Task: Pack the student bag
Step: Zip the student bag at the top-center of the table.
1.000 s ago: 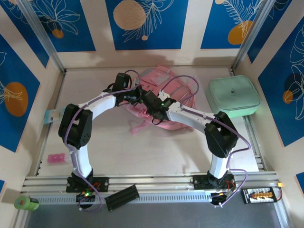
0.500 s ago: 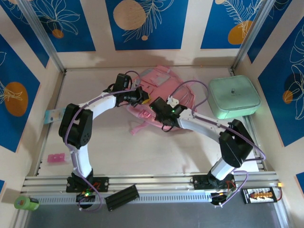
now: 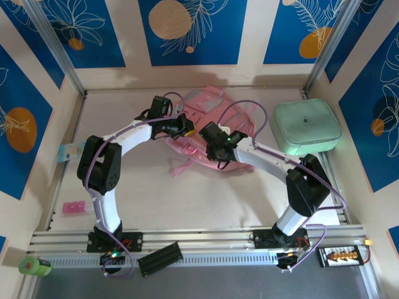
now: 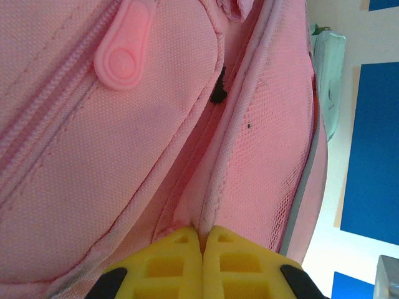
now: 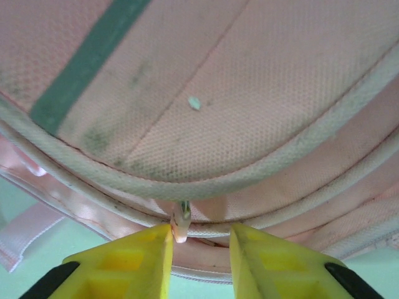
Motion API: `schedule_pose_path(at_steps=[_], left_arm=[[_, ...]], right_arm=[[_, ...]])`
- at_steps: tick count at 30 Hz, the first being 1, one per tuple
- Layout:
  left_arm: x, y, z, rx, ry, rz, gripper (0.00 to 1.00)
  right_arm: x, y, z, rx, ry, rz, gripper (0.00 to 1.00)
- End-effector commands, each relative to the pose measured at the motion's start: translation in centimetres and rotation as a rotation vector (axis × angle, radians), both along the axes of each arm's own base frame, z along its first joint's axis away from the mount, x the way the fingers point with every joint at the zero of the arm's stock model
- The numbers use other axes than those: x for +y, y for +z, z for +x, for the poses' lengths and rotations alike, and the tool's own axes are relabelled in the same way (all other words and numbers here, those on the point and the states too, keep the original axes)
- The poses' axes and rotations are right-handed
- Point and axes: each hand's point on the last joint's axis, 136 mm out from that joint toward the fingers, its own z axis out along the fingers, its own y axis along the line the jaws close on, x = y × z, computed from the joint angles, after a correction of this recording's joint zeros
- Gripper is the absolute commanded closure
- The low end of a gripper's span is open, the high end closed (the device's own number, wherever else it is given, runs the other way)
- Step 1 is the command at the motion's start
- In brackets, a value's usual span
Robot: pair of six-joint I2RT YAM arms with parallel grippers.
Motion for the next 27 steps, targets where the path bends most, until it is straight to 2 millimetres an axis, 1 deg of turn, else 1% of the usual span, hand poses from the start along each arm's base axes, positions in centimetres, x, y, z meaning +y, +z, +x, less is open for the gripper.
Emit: schedule_pose_path(at_steps=[1,3,5,7,12,15,18,19,20,22,24,27], left_arm=[[0.7,1.6,1.5,-0.065,0.018,0.003,1.0],[0.7,1.5,1.5,-0.061,0.02,0.003,1.0],[0.7,1.5,1.5,-0.06,0.019,0.001,1.0],[0.6,1.5,1.5,-0.058,0.015,0.001,1.0],[0.6,1.6,1.5,-0.059,0.011,0.004,1.0],[0.6,1.7,1.6,-0.062,0.014,0.003,1.0],[0.6,1.6,1.6,-0.06,0.015,0.007,1.0],[0.6,1.6,1.6,-0.061,0.015,0.008,1.0],[0.7,1.5,1.6,-0.059,0.015,0.012,1.0],[0.9,1.3,1.7,-0.062,0.021,0.02,1.0],[1.2,1.2,1.9,-0.063,0.028,0.027,1.0],[1.7,1.1,2.1,-0.061,0.037,0.026,1.0]], right_arm=[[-0.2,0.1,0.1,0.008,0.025,-0.028,0.69],[0.1,0.1,0.6,-0.01,0.034,-0.019,0.69],[0.9,0.3,1.0,-0.027,0.085,-0.008,0.72],[1.1,0.5,1.3,-0.043,0.103,-0.022,0.73],[0.9,0.6,1.8,-0.067,0.093,-0.027,0.73],[0.4,0.3,2.1,-0.071,0.067,-0.035,0.78],[0.3,0.6,2.4,-0.096,0.069,-0.042,0.79],[0.3,0.7,2.5,-0.103,0.07,-0.041,0.81],[0.2,0.7,2.5,-0.105,0.074,-0.045,0.85],[-0.3,0.8,2.4,-0.108,0.067,-0.059,0.9],[-1.5,0.6,2.0,-0.104,0.05,-0.078,0.92],[-4.0,-0.1,1.5,-0.09,0.014,-0.105,0.93]])
